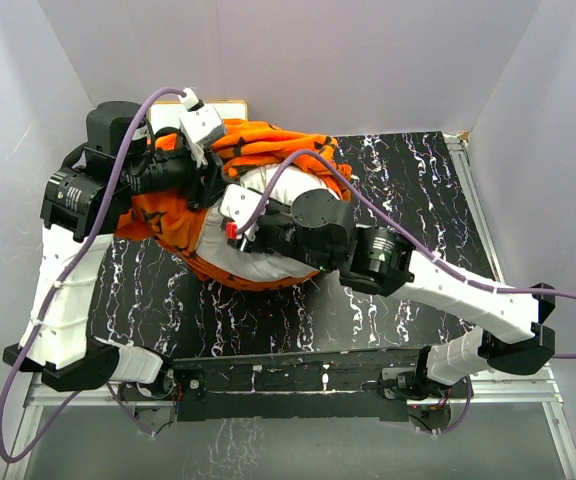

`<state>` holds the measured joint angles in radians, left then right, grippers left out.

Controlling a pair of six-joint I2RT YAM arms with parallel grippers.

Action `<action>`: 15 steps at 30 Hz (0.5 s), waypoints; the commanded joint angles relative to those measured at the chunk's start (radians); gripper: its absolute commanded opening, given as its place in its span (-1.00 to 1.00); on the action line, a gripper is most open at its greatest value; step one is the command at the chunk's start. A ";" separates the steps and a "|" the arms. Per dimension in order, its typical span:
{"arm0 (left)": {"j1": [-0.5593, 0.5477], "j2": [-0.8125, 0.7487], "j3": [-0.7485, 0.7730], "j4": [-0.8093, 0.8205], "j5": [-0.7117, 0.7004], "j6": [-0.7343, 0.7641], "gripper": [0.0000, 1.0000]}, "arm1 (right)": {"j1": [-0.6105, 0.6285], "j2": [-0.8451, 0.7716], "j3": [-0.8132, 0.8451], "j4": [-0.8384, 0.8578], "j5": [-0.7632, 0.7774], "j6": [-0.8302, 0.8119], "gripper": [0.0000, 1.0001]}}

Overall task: Remove the pillowcase from the pillow
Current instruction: Remove the pillow from the pillowcase.

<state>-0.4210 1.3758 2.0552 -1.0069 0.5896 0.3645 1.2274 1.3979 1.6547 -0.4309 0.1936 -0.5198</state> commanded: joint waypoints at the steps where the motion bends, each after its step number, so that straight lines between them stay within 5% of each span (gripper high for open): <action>1: 0.005 -0.036 -0.058 -0.077 -0.188 0.069 0.03 | -0.095 0.028 -0.023 -0.015 0.056 0.106 -0.47; 2: 0.005 -0.064 -0.084 -0.035 -0.239 0.080 0.09 | -0.116 0.022 -0.030 -0.002 0.028 0.136 -0.71; 4: 0.005 -0.117 -0.149 0.044 -0.285 0.110 0.18 | -0.149 0.009 -0.052 0.033 -0.014 0.177 -0.84; 15: 0.005 -0.391 -0.378 0.330 -0.211 0.254 0.41 | -0.250 0.067 -0.020 0.036 -0.148 0.323 -0.84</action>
<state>-0.4324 1.0901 1.7397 -0.7219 0.3878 0.5365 1.0447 1.4235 1.6344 -0.2913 -0.0326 -0.2573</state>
